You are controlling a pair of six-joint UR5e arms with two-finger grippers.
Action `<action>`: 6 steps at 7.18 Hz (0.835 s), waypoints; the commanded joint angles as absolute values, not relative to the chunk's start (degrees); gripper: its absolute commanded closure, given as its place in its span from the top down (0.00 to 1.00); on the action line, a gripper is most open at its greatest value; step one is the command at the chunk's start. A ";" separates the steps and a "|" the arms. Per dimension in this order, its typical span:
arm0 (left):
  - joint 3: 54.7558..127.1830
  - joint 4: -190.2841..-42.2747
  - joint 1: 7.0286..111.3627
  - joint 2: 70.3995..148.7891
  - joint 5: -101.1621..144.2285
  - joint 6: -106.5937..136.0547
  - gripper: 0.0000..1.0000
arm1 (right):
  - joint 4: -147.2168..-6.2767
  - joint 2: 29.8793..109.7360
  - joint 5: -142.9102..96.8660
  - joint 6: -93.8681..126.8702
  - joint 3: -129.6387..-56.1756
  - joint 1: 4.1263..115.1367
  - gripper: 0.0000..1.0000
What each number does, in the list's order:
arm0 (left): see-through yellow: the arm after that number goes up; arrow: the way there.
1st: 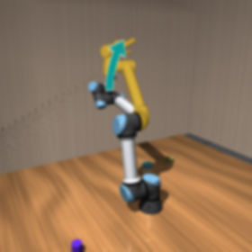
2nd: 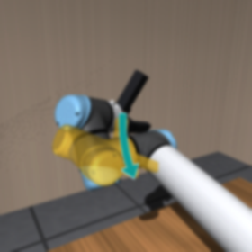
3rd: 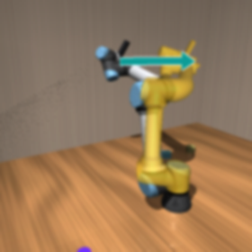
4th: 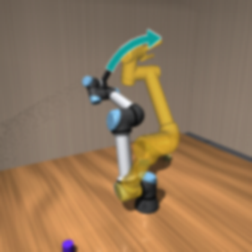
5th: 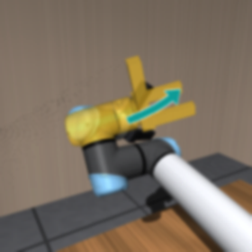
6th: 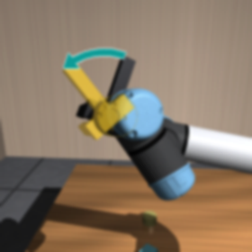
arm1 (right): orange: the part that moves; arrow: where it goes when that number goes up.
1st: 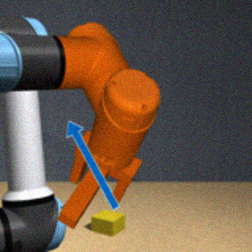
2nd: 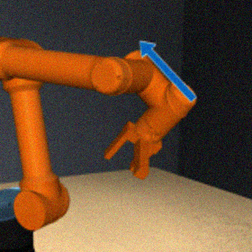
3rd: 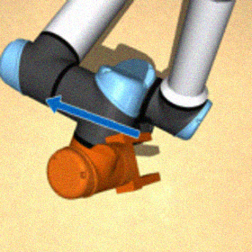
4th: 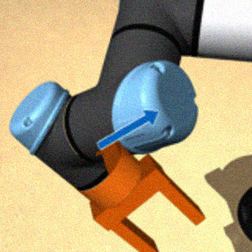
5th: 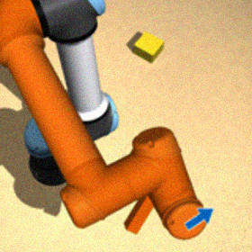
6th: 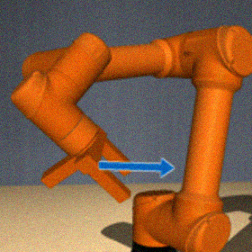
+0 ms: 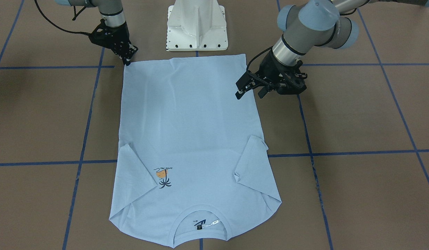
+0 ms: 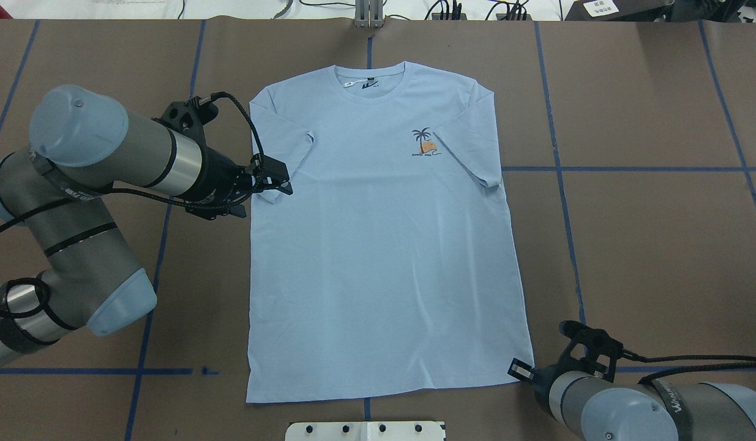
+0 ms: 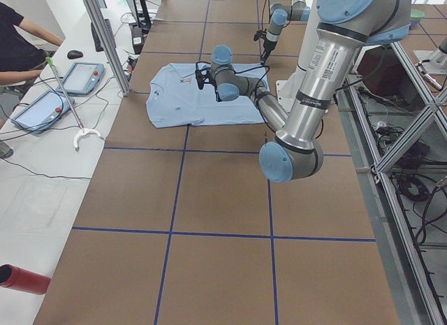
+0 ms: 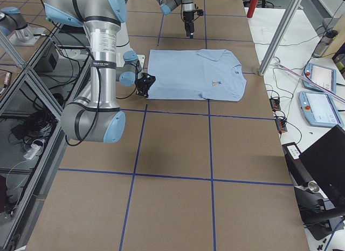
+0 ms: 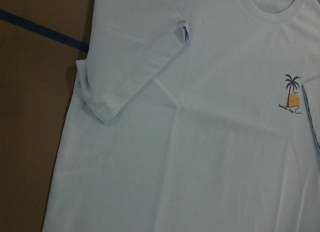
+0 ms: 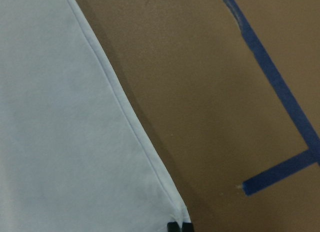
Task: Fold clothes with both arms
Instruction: 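Release the collar and move both grippers to the hem nearest the robot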
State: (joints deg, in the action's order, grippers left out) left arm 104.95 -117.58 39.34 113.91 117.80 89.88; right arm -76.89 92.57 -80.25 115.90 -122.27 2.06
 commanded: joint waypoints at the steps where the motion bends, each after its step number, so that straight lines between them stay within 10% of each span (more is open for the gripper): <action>1: 105.55 -117.60 38.33 113.82 117.51 91.22 0.99 | -76.90 92.64 -80.42 115.93 -125.04 2.19 0.00; 6: 119.14 -102.58 10.14 104.29 93.96 106.32 0.99 | -76.99 92.99 -80.68 116.10 -127.35 0.71 0.00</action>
